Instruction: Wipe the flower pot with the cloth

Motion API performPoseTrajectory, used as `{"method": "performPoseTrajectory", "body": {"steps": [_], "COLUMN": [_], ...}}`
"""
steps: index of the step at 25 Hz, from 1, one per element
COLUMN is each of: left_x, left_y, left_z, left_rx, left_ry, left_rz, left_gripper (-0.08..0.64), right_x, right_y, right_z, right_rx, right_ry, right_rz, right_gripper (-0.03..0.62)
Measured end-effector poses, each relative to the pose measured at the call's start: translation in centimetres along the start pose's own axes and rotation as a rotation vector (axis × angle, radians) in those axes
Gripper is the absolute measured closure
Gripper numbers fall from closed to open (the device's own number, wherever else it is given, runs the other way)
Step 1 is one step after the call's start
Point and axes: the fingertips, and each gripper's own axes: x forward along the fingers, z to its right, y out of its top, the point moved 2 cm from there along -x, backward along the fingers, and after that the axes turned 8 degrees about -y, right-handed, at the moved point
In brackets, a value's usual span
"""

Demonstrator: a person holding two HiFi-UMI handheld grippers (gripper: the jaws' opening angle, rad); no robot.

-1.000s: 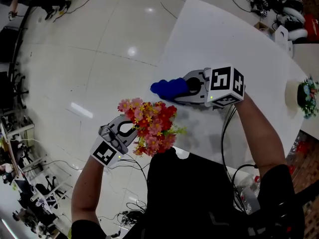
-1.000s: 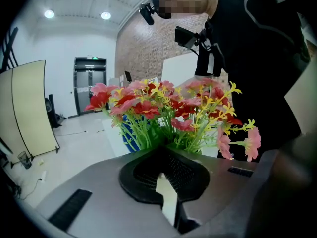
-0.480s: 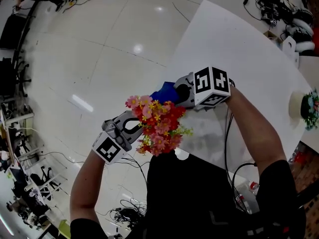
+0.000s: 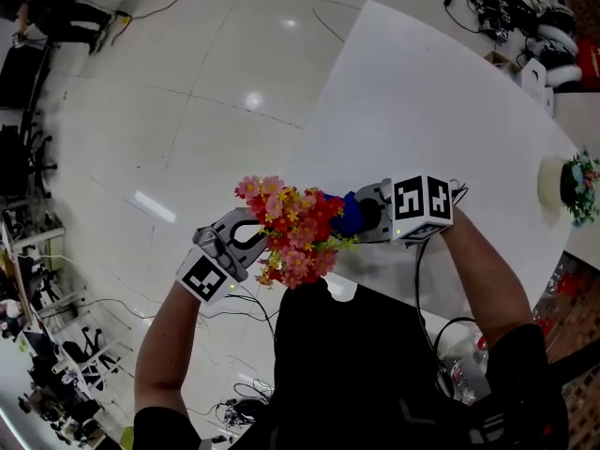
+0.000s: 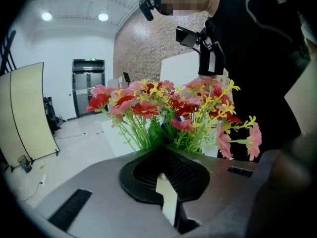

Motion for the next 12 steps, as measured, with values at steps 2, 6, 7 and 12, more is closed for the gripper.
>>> {"method": "performPoseTrajectory", "body": {"steps": [2, 6, 7, 12], "left_x": [-0.1, -0.3, -0.2, -0.2], "left_y": [0.0, -0.4, -0.5, -0.8], "left_z": [0.0, 0.0, 0.0, 0.0], "left_rx": [0.001, -0.004, -0.012, -0.135], "left_ry": [0.0, 0.003, 0.006, 0.002], "left_rz": [0.009, 0.024, 0.028, 0.085], "left_gripper": [0.561, 0.561, 0.561, 0.561], "right_x": [0.3, 1.7, 1.7, 0.0], "right_y": [-0.1, -0.3, -0.4, -0.8], "right_z": [-0.6, -1.7, -1.8, -1.4], "right_rx": [0.028, 0.071, 0.083, 0.175], "right_ry": [-0.018, -0.032, -0.049, -0.216], "right_rz": [0.028, 0.069, 0.081, 0.162], "right_gripper": [0.549, 0.548, 0.549, 0.548]}}
